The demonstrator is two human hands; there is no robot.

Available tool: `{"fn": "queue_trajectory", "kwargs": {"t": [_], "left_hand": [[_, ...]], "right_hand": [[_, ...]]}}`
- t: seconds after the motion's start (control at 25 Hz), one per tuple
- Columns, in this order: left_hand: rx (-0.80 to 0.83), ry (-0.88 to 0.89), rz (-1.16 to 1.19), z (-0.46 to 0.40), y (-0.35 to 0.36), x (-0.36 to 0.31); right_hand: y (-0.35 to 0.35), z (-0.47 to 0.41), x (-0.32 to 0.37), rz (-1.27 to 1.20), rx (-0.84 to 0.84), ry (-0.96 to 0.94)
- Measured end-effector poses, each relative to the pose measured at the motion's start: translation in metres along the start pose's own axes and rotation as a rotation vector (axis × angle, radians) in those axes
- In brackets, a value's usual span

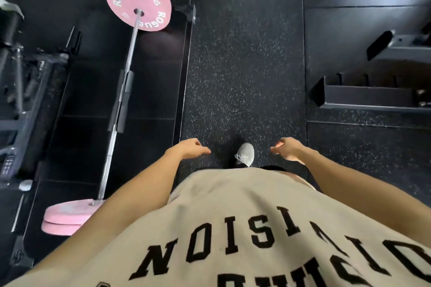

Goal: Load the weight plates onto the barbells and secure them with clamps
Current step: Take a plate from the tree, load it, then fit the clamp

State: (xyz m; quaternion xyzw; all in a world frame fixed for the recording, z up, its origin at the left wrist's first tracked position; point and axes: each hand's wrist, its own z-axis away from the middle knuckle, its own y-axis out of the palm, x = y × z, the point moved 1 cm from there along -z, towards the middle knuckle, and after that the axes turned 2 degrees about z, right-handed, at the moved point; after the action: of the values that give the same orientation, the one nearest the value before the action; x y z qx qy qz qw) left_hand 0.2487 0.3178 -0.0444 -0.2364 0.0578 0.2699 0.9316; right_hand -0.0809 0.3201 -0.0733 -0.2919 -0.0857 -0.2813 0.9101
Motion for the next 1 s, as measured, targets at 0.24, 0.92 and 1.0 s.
{"fn": "queue_trajectory", "kwargs": {"t": [0.24,0.92,1.0], "left_hand": [[-0.075,0.021,0.081,-0.063,-0.107,-0.103],[0.06,0.158,-0.188,-0.331,-0.454,-0.509],[0.065,0.162,-0.229,-0.366,-0.484,-0.565]], "right_hand": [[-0.137,-0.08,0.068,-0.006,-0.017,-0.051],[-0.529,-0.34,0.168,-0.166,-0.184,0.079],[-0.572,-0.38,0.167,-0.185,-0.185,0.109]]}}
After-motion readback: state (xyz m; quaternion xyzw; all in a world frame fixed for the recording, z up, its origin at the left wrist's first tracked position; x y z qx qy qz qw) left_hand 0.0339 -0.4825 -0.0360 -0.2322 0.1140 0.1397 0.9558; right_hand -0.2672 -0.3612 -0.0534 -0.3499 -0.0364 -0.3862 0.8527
